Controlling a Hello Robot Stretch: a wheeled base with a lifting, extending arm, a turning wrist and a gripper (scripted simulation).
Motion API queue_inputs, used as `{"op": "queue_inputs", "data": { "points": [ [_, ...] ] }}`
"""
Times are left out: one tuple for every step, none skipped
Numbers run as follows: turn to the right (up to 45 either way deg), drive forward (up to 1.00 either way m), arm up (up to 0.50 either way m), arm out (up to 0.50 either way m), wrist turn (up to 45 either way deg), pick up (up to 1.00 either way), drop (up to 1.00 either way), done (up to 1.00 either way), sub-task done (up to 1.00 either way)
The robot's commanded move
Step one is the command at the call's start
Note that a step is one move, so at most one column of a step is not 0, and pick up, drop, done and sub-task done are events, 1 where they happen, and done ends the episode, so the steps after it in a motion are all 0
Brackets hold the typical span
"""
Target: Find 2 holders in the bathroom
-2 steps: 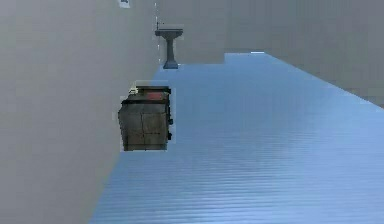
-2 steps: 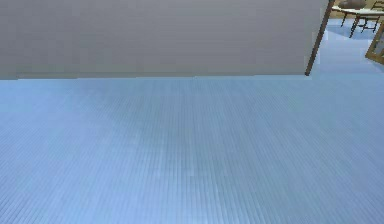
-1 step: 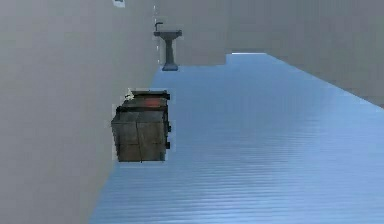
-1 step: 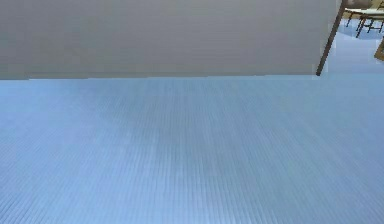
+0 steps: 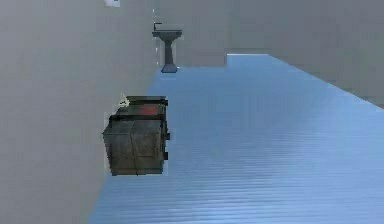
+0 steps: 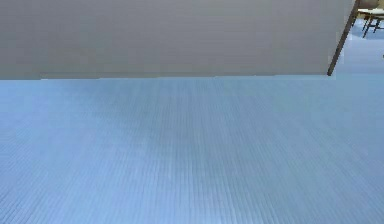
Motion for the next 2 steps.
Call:
{"op": "queue_inputs", "data": {
  "points": [
    [12.0,0.00,0.00,0.00,0.0,0.00,0.00,0.00,0.00],
    [0.0,1.00,0.00,0.00,0.0,0.00,0.00,0.00,0.00]
  ]
}}
